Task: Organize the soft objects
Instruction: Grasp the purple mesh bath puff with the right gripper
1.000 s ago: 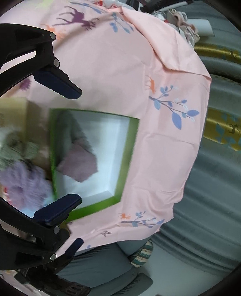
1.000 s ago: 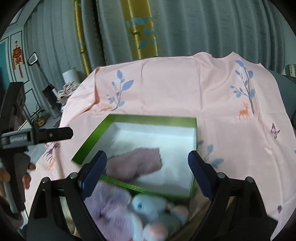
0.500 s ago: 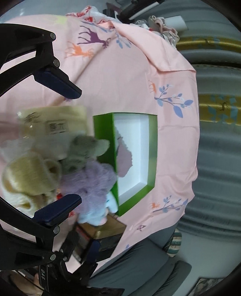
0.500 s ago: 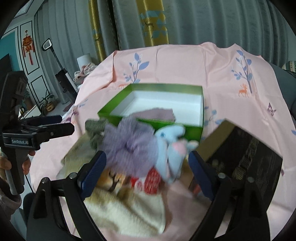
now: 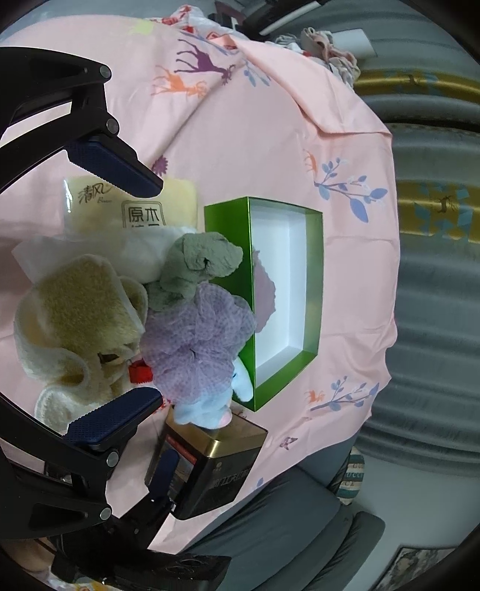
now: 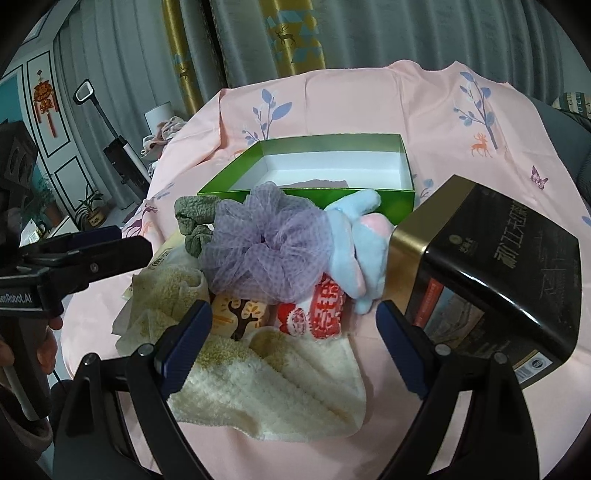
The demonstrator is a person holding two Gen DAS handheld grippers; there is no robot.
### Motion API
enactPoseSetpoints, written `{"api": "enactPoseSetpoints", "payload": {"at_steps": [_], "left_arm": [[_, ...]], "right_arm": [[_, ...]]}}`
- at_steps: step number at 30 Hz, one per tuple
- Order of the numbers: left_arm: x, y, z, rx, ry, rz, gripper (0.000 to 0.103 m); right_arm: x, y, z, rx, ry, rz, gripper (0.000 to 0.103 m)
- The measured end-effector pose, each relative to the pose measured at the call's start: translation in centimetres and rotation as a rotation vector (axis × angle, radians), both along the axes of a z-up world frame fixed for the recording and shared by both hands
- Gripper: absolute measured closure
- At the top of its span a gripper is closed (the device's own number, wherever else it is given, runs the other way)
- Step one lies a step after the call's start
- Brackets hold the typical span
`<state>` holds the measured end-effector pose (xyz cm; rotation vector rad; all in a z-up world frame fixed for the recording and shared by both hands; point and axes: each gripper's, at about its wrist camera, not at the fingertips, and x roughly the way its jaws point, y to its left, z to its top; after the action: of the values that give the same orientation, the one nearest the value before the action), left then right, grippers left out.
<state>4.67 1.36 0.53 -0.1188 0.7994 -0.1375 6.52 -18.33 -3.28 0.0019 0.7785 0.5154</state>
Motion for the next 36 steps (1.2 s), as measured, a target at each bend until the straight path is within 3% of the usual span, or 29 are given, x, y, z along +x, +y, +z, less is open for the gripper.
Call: {"api": "enactPoseSetpoints", "payload": {"at_steps": [6,14,16,19,21,26,30,32,33,36], "left_arm": [[0.9,-0.2,-1.0,0.013,0.018,-0.006,0.001],[3.7,-1.9,-0.1,0.048,-0.037,-0.129,0.004],[5.0,-2.1,-0.3,0.029,-0.016,-0.155,0.02],[7.3,-2.5,-1.2,0.02,0.049,-0.175,0.038],[8.3,-2.8,-2.0,0.035,0.086,-0.177,0.044],[9.4,-3.0,-3.1,-0.022,0.15,-0.206,0.061],[9.7,-2.8,-3.4,-0.066,0.183,-0.199,0.086],[9.5,-2.7,-3.3,-0.068,0.182,-0.184,0.09],[9.2,-2.6,-3.1,-0.075,0.178,-0.179,0.091],[8.3,-2.3,-2.2,-0.113,0.153,-0.175,0.093]], "right_arm": [[0.4,0.3,-0.9,0.021,0.017,0.004,0.012],[1.9,0.6,-1.7,0.053,0.033,0.003,0.014],[2.5,0.8,-1.8,0.068,0.045,0.003,0.02],[3.1,1.0,-2.1,0.086,0.064,0.008,0.026],[3.3,1.2,-2.2,0.1,0.073,0.022,0.033],[3.6,1.9,-2.1,0.082,0.066,0.047,0.041],[4.7,2.3,-2.7,0.069,0.088,0.042,0.064],[5.2,2.3,-2.8,0.078,0.101,0.046,0.079],[5.3,2.3,-2.7,0.098,0.109,0.052,0.094],[4.4,2.2,-1.8,0.118,0.071,0.062,0.097]]}}
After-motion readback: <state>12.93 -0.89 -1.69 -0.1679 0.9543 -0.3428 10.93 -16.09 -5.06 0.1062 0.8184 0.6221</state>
